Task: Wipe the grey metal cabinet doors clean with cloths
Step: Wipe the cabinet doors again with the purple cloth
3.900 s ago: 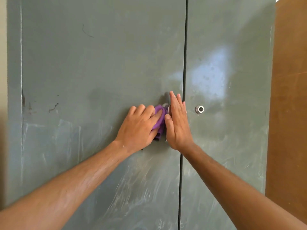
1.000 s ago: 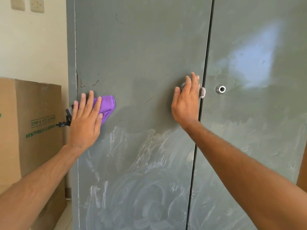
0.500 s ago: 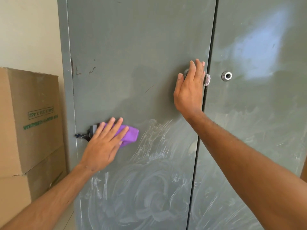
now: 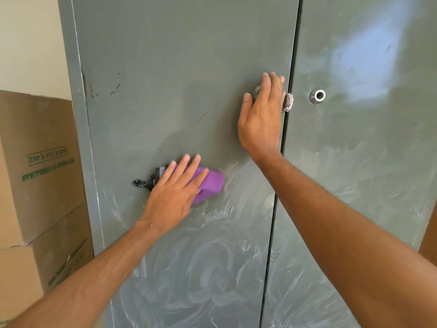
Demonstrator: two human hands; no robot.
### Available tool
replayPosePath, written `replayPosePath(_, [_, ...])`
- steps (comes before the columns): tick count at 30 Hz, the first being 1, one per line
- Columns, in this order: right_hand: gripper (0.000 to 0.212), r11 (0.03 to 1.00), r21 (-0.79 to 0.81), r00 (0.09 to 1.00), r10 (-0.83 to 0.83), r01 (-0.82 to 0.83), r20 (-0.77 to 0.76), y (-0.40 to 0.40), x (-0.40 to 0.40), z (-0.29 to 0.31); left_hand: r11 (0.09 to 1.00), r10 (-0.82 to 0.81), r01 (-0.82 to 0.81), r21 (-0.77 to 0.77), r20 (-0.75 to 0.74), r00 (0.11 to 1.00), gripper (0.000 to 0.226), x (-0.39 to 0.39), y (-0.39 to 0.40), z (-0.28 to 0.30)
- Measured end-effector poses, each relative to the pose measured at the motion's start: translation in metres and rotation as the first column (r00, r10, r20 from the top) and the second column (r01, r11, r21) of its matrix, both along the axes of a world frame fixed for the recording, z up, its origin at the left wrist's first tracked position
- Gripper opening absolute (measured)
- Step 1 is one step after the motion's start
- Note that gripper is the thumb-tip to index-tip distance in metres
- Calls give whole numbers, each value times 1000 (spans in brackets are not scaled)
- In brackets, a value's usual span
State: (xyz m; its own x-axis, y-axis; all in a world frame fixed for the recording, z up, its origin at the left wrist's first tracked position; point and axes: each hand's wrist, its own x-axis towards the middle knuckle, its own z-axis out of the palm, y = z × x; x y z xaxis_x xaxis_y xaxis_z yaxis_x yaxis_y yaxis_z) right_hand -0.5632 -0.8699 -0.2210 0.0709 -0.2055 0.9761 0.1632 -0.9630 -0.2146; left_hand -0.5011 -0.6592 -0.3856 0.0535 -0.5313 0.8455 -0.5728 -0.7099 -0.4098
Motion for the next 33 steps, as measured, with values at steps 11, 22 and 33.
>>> replayPosePath(11, [55,999,-46,999,12,-14,-40,-7,-1,-2,994,-21,12,109,80,997,50,-10,-43,7])
replayPosePath(22, [54,999,-40,998,22,-24,-52,-5,-4,-3,998,-38,36,51,52,998,52,-18,-70,22])
replayPosePath(33, [59,992,-126,988,-7,-13,-152,-17,-18,-3,995,-91,92,-35,29,995,55,-26,-112,15])
